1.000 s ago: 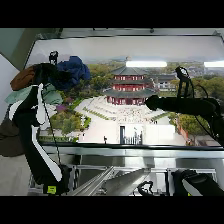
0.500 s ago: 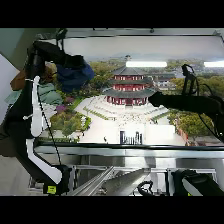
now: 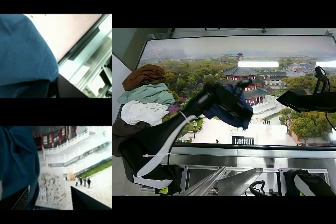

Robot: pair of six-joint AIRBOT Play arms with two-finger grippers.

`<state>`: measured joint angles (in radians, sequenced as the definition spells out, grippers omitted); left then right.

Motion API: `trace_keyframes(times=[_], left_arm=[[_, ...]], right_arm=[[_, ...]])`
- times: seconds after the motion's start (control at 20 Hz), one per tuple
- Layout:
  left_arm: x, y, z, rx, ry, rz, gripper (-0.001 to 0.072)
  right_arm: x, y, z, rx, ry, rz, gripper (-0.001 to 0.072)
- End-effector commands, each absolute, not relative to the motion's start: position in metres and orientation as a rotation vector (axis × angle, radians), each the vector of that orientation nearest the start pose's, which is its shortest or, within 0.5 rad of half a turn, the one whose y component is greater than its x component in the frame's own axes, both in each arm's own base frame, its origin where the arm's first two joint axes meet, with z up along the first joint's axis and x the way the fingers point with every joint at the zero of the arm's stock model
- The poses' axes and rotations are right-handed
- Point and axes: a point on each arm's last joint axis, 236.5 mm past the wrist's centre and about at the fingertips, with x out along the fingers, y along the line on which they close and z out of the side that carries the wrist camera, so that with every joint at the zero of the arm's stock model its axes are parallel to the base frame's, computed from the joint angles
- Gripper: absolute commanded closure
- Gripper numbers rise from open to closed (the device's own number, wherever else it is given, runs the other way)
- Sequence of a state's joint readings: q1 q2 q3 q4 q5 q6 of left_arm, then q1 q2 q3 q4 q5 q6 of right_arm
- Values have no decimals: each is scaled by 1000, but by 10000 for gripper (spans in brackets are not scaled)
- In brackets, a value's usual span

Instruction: Fold the shirts.

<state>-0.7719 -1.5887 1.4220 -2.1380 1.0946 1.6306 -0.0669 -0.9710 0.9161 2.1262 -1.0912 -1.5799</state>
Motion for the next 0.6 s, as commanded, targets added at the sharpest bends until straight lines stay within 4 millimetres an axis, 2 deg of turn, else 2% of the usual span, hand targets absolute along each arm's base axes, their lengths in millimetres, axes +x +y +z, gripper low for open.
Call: trace_keyframes(times=[0.0, 0.05, 0.1, 0.15, 0.2, 0.3, 0.4, 0.5, 0.55], left_arm=[[220, -443, -22, 7, 1396, -969, 353], [224, -440, -11, 15, 1413, -979, 137], [233, -429, 4, 25, 1425, -982, 141], [250, -407, 18, 52, 1436, -957, 141], [269, -378, 29, 83, 1441, -906, 141], [305, -304, 42, 88, 1447, -751, 141], [323, -236, 33, -2, 1449, -593, 140], [338, -182, 4, -146, 1433, -448, 140], [348, -161, -12, -231, 1408, -394, 141]], right_arm=[[323, 89, 59, 540, 1164, 252, 137], [318, 90, 57, 538, 1186, 259, 137], [313, 92, 57, 536, 1204, 265, 137], [310, 93, 57, 534, 1216, 272, 137], [304, 94, 58, 530, 1228, 280, 137], [286, 97, 56, 518, 1272, 296, 137], [261, 104, 37, 520, 1316, 303, 136], [234, 116, 1, 551, 1397, 299, 134], [227, 124, -15, 572, 1421, 302, 132]])
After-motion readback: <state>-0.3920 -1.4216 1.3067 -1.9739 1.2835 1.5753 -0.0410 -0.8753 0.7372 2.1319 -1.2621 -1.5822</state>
